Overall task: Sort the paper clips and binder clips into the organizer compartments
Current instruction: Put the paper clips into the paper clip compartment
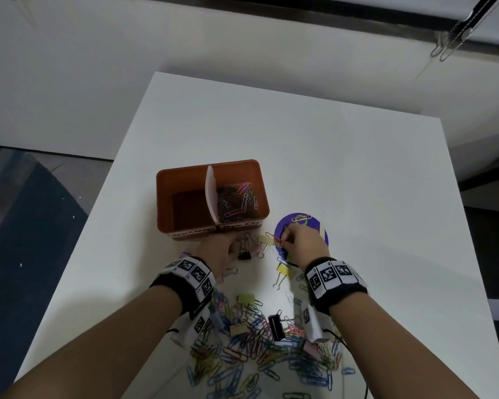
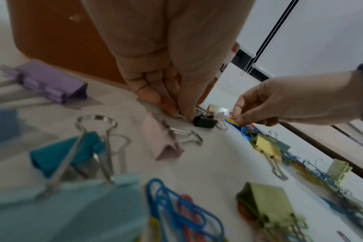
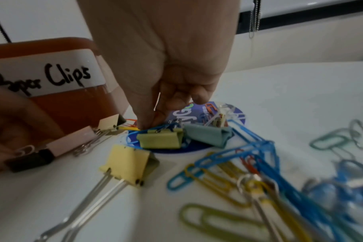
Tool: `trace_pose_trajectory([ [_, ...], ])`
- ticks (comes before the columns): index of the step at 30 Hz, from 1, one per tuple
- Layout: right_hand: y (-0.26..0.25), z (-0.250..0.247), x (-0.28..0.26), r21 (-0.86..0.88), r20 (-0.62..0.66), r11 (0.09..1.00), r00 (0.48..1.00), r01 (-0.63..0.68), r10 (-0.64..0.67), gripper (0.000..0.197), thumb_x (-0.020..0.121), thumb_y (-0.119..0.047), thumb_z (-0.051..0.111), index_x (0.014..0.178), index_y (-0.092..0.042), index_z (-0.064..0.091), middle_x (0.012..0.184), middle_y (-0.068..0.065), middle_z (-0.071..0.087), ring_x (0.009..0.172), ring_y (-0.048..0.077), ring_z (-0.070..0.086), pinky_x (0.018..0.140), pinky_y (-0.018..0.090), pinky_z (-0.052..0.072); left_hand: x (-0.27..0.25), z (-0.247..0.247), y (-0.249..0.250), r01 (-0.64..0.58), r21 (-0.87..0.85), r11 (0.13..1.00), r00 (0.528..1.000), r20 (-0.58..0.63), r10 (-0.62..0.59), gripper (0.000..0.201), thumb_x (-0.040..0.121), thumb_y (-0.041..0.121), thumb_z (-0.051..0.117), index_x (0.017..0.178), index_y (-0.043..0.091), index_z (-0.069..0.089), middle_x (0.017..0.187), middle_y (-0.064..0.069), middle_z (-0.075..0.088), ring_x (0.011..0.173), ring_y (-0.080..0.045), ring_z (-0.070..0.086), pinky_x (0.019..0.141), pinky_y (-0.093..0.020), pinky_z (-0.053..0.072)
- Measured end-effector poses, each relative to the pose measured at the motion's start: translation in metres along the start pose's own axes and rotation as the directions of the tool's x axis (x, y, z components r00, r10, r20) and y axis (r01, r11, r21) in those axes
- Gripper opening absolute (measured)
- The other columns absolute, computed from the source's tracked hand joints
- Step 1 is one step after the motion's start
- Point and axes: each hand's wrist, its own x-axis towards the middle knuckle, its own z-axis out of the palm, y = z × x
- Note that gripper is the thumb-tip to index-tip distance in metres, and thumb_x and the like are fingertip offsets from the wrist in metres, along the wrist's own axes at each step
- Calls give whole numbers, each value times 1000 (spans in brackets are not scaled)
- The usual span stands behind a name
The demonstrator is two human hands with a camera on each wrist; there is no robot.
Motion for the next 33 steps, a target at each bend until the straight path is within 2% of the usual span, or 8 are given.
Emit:
trace_pose_trajectory([
  [5,9,3,-8,139,-43,990,999,35,-29,13,86,-12,56,80,-23,60,88,0,64,82,21,59,75,30,48,3,5,0,-37,50,998,999,4,37,25,86,12,56,110,11,64,109,-11,64,99,-27,61,86,-29,45],
  [10,22,-2,-8,211,-90,977,995,-13,32,8,82,-18,65,76,-16,59,82,-3,62,81,18,58,74,29,46,3,14,-5,-39,98,994,998,-35,43,20,86,17,61,105,10,65,101,-4,49,94,-25,57,72,-20,32],
  [13,27,-5,-9,261,-108,965,993,-12,42,5,82,-18,67,84,-17,62,80,-3,62,78,18,57,72,25,43,6,14,-3,-82,161,984,995,-38,89,19,85,16,60,101,6,65,109,-10,53,95,-26,56,78,-27,39],
  [16,28,-6,-8,256,-80,967,997,8,13,16,82,-18,68,99,-20,67,84,-4,60,81,15,56,77,25,46,7,14,-2,-105,199,974,994,-13,109,17,86,15,58,100,8,63,105,-10,60,94,-27,57,81,-33,44],
  [20,24,-3,-5,266,-49,964,999,21,-8,14,79,-21,72,93,-23,68,79,-8,63,81,16,61,81,33,53,7,14,-2,-73,149,986,995,-57,82,20,86,17,56,105,13,58,97,-8,66,92,-26,60,80,-34,49],
  [28,4,2,-2,-10,-6,1000,1000,11,-11,3,81,-25,66,81,-25,63,91,-3,69,91,21,62,80,33,49,4,15,-5,-66,166,984,997,-35,72,15,87,19,55,97,11,63,98,-8,62,93,-25,59,78,-30,42],
  [31,0,0,2,-100,66,995,998,5,2,11,84,-26,64,89,-18,70,93,4,70,93,24,62,83,36,52,-3,13,0,-165,80,983,985,-37,169,9,83,14,61,91,10,63,91,-4,57,84,-22,55,74,-28,41],
  [33,0,0,2,-136,68,990,998,27,-18,14,85,-23,61,93,-17,71,96,5,69,93,26,63,82,36,53,-5,15,9,-251,27,968,968,-16,251,4,81,12,63,85,10,61,88,-2,56,79,-16,51,70,-21,37],
])
